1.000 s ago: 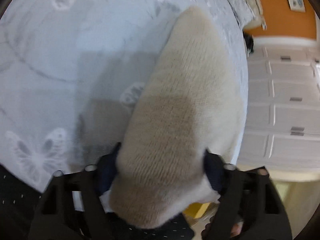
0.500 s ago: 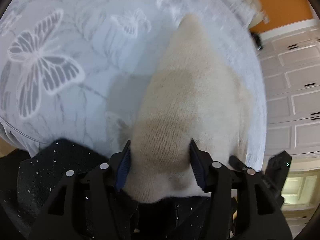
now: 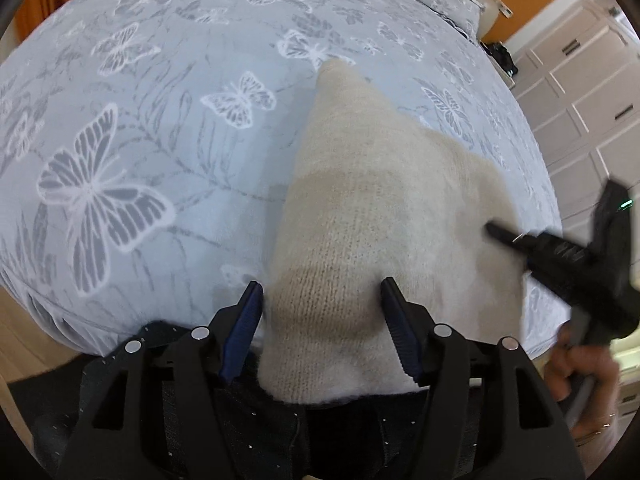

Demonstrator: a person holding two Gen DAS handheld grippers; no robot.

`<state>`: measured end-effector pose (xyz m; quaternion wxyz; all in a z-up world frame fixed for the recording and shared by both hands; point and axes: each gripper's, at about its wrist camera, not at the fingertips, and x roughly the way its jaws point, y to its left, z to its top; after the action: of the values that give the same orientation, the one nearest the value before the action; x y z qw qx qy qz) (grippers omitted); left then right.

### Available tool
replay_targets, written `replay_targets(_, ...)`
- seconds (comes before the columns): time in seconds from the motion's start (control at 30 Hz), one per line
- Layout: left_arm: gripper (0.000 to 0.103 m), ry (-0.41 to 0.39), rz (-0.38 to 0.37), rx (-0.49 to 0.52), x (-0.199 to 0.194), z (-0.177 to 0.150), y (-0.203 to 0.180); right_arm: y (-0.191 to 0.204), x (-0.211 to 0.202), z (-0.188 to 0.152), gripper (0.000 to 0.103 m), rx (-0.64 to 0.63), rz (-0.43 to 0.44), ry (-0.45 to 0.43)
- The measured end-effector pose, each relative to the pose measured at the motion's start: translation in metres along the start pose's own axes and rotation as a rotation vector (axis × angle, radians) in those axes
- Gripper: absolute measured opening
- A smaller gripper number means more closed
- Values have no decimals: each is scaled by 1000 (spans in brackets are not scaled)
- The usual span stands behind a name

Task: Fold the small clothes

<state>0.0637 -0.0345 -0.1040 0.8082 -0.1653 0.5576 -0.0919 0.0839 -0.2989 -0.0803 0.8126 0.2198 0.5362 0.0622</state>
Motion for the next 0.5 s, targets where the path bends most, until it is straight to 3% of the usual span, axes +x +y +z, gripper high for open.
replay_targets(0.1, 61, -1, 1, 36, 1, 3, -2, 0, -7, -1, 16, 0, -20, -34)
replay_targets(0.17, 62, 13, -6, 39, 5, 3, -3, -15, 20, -7, 18, 16, -77, 55)
replay_targets(0.23, 62, 23, -1, 43, 9, 3, -4, -26, 35, -10, 25, 35, -77, 93)
replay_targets(0.33, 62, 14, 12, 50, 8, 3, -6, -19, 11, -7, 31, 63, -50, 37)
replay_targets(0.43, 66, 13, 23, 46, 9, 4, -5, -4, -13, -8, 34, 4, -43, -29)
replay_targets(0.5, 68, 14, 30, 42, 10, 4, -4, 4, -17, -13, 34, -22, -28, -19)
